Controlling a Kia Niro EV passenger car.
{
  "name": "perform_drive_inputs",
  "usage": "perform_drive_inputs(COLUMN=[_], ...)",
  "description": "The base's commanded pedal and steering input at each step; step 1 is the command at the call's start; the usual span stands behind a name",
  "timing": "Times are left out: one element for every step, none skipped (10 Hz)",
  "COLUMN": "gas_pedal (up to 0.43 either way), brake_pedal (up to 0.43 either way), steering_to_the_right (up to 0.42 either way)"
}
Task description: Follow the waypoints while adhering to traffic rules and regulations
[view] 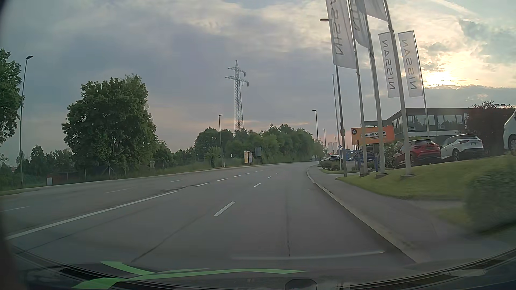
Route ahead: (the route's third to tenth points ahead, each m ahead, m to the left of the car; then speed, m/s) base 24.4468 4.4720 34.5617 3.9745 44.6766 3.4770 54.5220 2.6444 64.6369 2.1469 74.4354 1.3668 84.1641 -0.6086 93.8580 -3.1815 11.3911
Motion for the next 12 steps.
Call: perform_drive_inputs(gas_pedal=[0.067,0.079,0.079,0.079,0.079,0.079,0.079,0.079,0.079,0.079,0.079,0.079], brake_pedal=[0.0,0.0,0.0,0.0,0.0,0.0,0.0,0.0,0.0,0.0,0.0,0.0], steering_to_the_right=[0.006,0.006,0.006,0.006,0.006,0.006,0.006,0.006,0.005,0.005,0.005,0.005])
